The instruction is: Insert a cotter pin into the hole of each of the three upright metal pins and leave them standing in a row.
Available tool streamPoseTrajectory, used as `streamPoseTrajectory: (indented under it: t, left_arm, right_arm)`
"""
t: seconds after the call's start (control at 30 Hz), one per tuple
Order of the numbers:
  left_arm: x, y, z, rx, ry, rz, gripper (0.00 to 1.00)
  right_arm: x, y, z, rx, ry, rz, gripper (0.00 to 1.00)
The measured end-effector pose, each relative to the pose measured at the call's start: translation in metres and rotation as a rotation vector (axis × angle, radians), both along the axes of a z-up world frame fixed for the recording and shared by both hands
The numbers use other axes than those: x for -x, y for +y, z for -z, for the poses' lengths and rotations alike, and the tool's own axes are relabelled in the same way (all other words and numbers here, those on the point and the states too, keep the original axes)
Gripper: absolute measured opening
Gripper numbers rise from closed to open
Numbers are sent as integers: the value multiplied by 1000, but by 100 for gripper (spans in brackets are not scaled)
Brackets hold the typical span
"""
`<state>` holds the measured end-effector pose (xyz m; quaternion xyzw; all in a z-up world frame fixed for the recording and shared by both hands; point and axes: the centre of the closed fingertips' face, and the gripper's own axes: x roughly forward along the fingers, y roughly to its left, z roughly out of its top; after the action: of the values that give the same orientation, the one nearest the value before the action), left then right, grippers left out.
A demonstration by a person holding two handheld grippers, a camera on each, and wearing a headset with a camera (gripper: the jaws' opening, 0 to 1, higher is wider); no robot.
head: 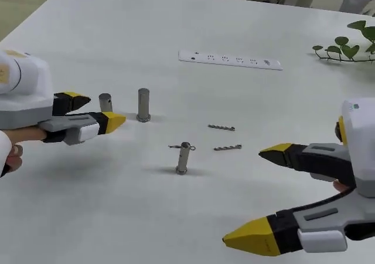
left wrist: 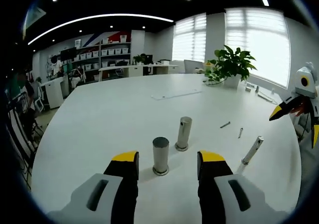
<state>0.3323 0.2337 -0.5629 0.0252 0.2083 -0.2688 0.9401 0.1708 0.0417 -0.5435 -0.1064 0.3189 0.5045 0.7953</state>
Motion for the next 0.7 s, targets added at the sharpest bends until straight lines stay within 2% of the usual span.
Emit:
streamPoseTrajectory:
  t: [0.2, 0.33, 0.53, 0.6, 0.7]
  left_arm:
    - [-8, 1, 11, -11, 12, -13, 35]
    - [-11, -1, 14, 21, 28, -26, 26]
    - [-18, 4, 13, 6, 5, -55, 14]
    - [-17, 2, 12, 6, 2, -41, 11]
    - [-17, 2, 13, -16, -5, -33, 10]
  right_arm:
    - [-3, -4, -1, 8, 1, 2, 96]
    - [-4, -5, 0, 15, 7, -5, 96]
    - [-5, -8, 2, 17, 14, 2, 95]
    - [-4, -8, 3, 21, 17, -1, 94]
    - [-3, -7, 3, 20, 20, -3, 94]
